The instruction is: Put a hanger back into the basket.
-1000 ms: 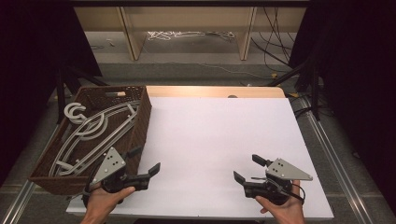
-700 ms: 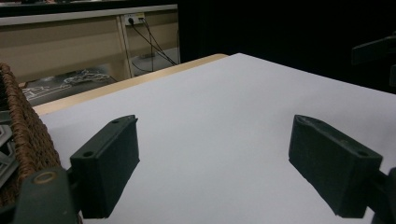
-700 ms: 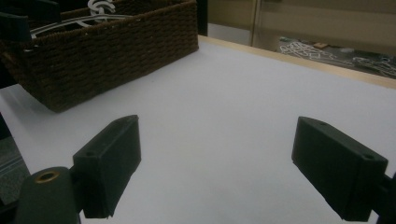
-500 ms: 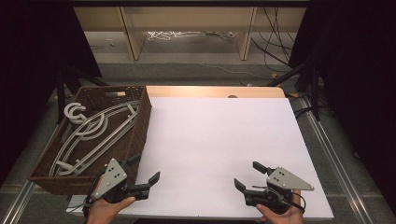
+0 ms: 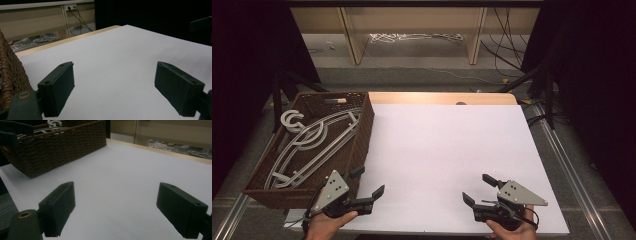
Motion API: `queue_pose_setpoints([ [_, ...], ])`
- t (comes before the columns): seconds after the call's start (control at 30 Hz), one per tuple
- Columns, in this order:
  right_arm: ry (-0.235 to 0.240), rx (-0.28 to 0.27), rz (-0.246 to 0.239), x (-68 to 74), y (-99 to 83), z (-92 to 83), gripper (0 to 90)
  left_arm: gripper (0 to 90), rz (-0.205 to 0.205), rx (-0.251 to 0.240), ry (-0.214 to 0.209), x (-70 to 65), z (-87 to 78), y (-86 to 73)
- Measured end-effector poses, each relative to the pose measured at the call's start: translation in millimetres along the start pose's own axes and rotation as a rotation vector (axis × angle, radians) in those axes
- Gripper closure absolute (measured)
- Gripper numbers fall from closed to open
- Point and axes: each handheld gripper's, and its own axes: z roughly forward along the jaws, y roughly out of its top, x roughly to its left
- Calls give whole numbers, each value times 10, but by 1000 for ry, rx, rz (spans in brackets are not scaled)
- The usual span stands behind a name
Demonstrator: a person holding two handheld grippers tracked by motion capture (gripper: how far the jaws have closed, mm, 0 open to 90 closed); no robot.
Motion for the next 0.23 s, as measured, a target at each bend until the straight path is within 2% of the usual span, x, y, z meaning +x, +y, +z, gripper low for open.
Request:
queue_pose_setpoints([
  [0.2,5,-6,-5,-4,-10,23,163,158,2,-11,-9,4,15,-4],
  [0.23,-10,-15,-16,-11,-10,24,163,158,0,-1,-1,1,5,-2],
])
